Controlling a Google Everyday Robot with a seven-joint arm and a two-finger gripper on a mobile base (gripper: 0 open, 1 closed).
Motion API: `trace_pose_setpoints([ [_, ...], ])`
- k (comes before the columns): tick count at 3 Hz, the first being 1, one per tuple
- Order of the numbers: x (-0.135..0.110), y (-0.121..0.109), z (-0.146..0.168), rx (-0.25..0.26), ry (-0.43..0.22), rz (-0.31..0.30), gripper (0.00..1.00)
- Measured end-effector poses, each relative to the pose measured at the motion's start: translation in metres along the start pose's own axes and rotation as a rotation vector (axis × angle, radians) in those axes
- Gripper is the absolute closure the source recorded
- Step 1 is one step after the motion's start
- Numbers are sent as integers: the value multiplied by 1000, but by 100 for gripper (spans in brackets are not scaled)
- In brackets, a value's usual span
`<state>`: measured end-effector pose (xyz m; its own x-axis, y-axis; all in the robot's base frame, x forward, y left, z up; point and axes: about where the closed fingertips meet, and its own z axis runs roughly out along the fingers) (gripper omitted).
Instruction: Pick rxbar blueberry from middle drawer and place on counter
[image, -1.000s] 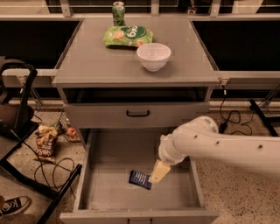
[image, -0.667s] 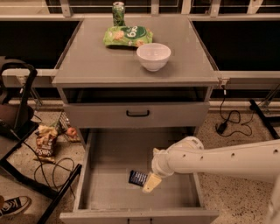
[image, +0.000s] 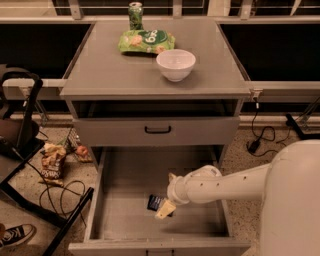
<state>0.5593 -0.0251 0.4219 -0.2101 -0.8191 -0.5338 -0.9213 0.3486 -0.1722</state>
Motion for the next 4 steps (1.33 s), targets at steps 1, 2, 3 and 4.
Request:
trace_pose_setpoints([
  [1, 12, 22, 29, -63, 9, 19, 0],
  [2, 23, 36, 39, -93, 13, 36, 0],
  [3, 24, 37, 54, -104, 1, 35, 0],
  [4, 27, 40, 69, -118, -4, 37, 17],
])
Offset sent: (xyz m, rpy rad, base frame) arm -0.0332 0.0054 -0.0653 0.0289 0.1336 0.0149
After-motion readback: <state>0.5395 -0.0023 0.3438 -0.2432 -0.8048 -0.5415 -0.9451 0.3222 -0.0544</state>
